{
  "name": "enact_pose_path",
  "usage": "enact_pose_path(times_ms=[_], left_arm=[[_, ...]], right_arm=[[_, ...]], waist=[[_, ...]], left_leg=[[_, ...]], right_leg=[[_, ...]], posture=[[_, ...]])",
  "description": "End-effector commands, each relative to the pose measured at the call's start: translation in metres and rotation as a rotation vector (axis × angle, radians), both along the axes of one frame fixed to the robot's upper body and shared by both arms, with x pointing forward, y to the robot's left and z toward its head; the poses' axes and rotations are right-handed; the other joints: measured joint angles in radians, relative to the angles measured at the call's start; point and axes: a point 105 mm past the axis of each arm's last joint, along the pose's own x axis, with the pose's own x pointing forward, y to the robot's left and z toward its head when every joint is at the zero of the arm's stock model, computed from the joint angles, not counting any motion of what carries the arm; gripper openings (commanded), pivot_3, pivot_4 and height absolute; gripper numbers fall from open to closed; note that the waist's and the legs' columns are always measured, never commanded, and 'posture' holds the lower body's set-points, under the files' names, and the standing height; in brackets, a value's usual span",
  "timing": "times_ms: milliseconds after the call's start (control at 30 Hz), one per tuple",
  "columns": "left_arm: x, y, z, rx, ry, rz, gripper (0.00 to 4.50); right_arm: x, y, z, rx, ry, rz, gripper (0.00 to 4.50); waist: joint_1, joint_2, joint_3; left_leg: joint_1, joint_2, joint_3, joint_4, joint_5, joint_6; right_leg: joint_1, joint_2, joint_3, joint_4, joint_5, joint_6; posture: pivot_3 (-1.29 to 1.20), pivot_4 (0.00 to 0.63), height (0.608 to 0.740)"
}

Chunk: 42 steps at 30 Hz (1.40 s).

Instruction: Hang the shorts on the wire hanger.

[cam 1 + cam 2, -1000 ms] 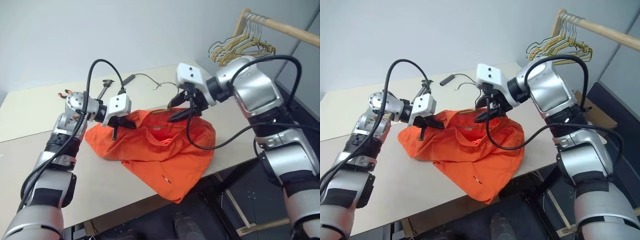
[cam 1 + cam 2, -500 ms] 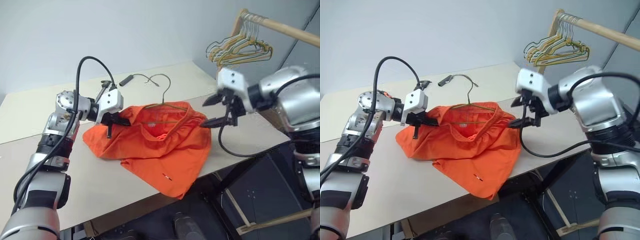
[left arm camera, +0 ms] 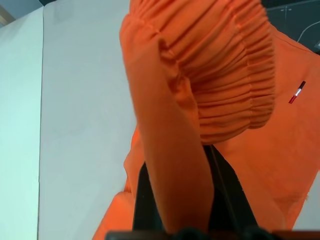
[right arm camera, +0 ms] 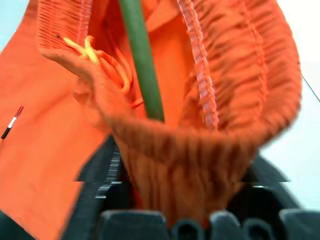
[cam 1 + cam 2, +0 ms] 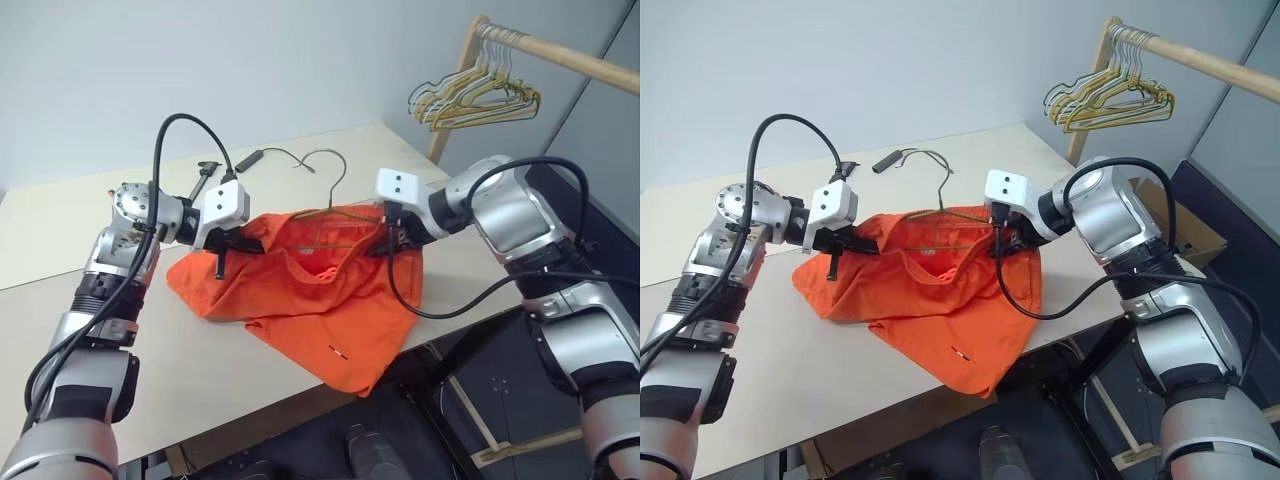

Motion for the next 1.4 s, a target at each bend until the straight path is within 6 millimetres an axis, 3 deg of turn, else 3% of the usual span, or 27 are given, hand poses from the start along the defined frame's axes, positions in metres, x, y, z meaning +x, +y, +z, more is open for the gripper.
enact_pose_path(times_ms=[33, 133, 200, 367, 533, 733, 867, 1100, 1400], left_arm=[[-0.001, 0.002, 0.018, -0.042, -0.063, -0.001, 0.0], [-0.002, 0.002, 0.019, -0.047, -0.066, -0.013, 0.0], [-0.002, 0.001, 0.019, -0.052, -0.068, -0.022, 0.0], [-0.004, -0.007, 0.035, -0.165, -0.076, -0.061, 1.31], [-0.006, -0.006, 0.058, -0.315, -0.065, -0.061, 2.93], [-0.002, 0.009, 0.091, -0.51, -0.093, 0.052, 4.48], [-0.006, 0.014, 0.114, -0.682, -0.092, 0.103, 4.48], [-0.038, -0.001, 0.12, -0.787, -0.033, 0.036, 4.48], [-0.049, -0.007, 0.122, -0.813, -0.029, 0.019, 4.48]], right_arm=[[0.0, 0.003, 0.013, -0.003, -0.043, 0.035, 1.13], [-0.003, 0.001, 0.011, 0.001, -0.026, 0.045, 0.1], [-0.006, 0.001, 0.011, 0.008, -0.014, 0.05, 0.01], [-0.018, -0.005, 0.007, 0.066, 0.042, 0.021, 0.0], [-0.028, -0.018, 0.003, 0.169, 0.101, -0.112, 0.0], [-0.058, -0.056, -0.009, 0.28, 0.195, -0.336, 0.0], [-0.075, -0.082, -0.01, 0.349, 0.212, -0.513, 0.0], [-0.086, -0.133, -0.003, 0.476, 0.208, -0.874, 0.0], [-0.077, -0.21, 0.007, 0.56, 0.131, -1.273, 0.0]], waist=[[0.0, 0.0, 0.0], [-0.001, 0.0, 0.0], [-0.002, 0.0, 0.0], [0.0, 0.0, 0.0], [0.004, 0.0, 0.0], [0.009, 0.0, 0.0], [0.015, 0.0, 0.0], [0.024, 0.001, 0.0], [0.019, 0.002, 0.0]], left_leg=[[0.0, 0.0, 0.0, 0.0, 0.0, 0.0], [0.0, 0.0, 0.0, 0.0, 0.0, 0.0], [0.0, 0.0, 0.0, 0.0, 0.0, 0.0], [0.0, 0.0, 0.0, 0.0, 0.0, 0.0], [-0.001, 0.0, -0.001, 0.0, 0.0, 0.0], [-0.002, 0.0, -0.003, 0.0, 0.0, 0.0], [-0.001, 0.0, -0.003, 0.0, 0.0, 0.0], [0.001, 0.001, -0.003, 0.0, 0.0, 0.0], [0.004, 0.0, 0.001, 0.0, 0.0, 0.001]], right_leg=[[0.0, 0.0, 0.0, 0.0, 0.0, 0.0], [0.0, 0.0, 0.0, 0.0, 0.0, 0.0], [0.0, 0.0, 0.0, 0.0, 0.0, 0.0], [0.0, 0.0, 0.0, 0.0, 0.0, 0.0], [0.0, -0.001, -0.001, 0.0, 0.0, 0.0], [0.0, -0.001, -0.002, -0.001, 0.0, 0.001], [0.001, -0.002, -0.001, -0.001, -0.001, 0.001], [0.004, -0.001, 0.0, -0.001, -0.001, 0.002], [0.006, -0.001, 0.001, -0.002, -0.001, 0.002]], posture=[[-0.19, 0.0, 0.74], [-0.2, 0.0, 0.74], [-0.21, 0.0, 0.74], [-0.22, 0.0, 0.74], [-0.23, 0.0, 0.74], [-0.25, 0.014, 0.74], [-0.27, 0.023, 0.74], [-0.3, 0.028, 0.74], [-0.31, 0.039, 0.74]])
